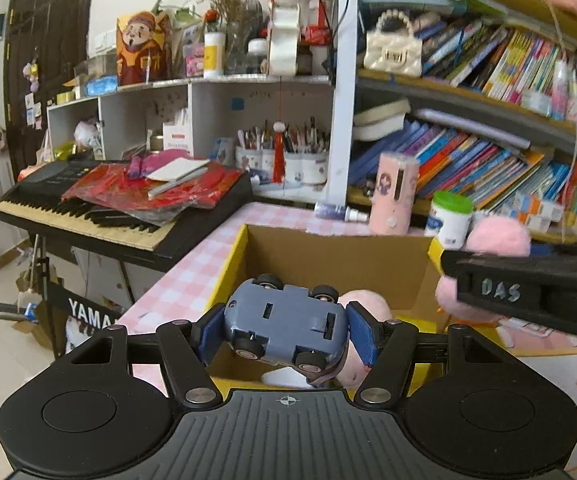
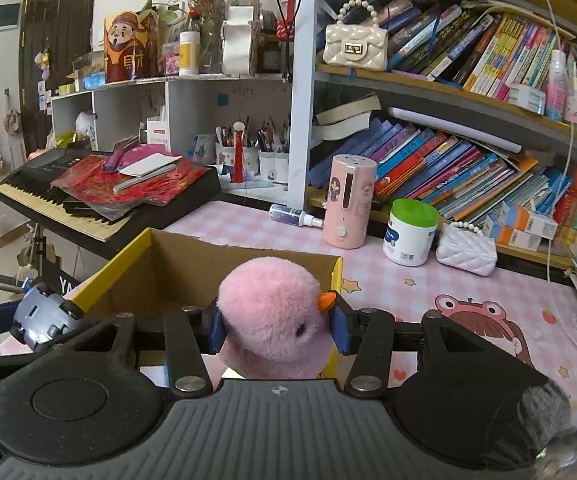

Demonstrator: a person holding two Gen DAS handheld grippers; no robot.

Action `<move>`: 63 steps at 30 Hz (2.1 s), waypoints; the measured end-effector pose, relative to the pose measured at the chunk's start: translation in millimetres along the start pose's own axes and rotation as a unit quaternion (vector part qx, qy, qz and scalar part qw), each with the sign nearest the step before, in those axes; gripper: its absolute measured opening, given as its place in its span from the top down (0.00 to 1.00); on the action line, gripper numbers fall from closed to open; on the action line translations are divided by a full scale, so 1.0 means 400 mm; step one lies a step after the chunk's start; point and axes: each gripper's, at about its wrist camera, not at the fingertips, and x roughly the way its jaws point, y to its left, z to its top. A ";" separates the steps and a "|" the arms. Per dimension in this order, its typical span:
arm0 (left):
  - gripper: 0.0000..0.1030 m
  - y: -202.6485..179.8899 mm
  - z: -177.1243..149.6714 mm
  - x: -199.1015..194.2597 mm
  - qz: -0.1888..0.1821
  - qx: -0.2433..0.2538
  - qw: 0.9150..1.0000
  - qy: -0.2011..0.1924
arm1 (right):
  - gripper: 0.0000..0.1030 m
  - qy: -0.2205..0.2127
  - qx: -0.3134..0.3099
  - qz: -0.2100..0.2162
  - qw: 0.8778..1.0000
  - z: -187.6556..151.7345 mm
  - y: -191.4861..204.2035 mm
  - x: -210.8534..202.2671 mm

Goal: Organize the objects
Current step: 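Drop the toy car into the box with left tool while right tool releases the chick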

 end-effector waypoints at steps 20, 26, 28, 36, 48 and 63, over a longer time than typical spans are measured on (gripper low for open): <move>0.38 -0.082 -0.044 0.180 0.034 0.042 0.993 0.107 | 0.55 0.052 -0.018 0.076 0.996 -0.003 -0.034 0.154; 0.36 -0.087 -0.043 0.192 0.035 0.043 0.992 0.115 | 0.55 0.051 -0.022 0.094 0.994 0.001 -0.027 0.173; 0.32 -0.087 -0.042 0.189 0.039 0.043 0.992 0.112 | 0.55 0.051 -0.021 0.099 0.994 0.004 -0.024 0.179; 0.26 -0.068 -0.024 0.111 0.069 0.048 0.995 0.051 | 0.55 0.050 -0.028 0.142 0.988 0.029 0.014 0.204; 0.19 -0.015 -0.028 0.023 0.097 0.030 0.994 0.026 | 0.55 0.133 -0.066 0.200 0.968 0.047 0.131 0.315; 0.19 0.032 -0.043 -0.008 0.106 0.009 0.994 0.016 | 0.55 0.147 -0.053 0.194 0.968 0.050 0.171 0.332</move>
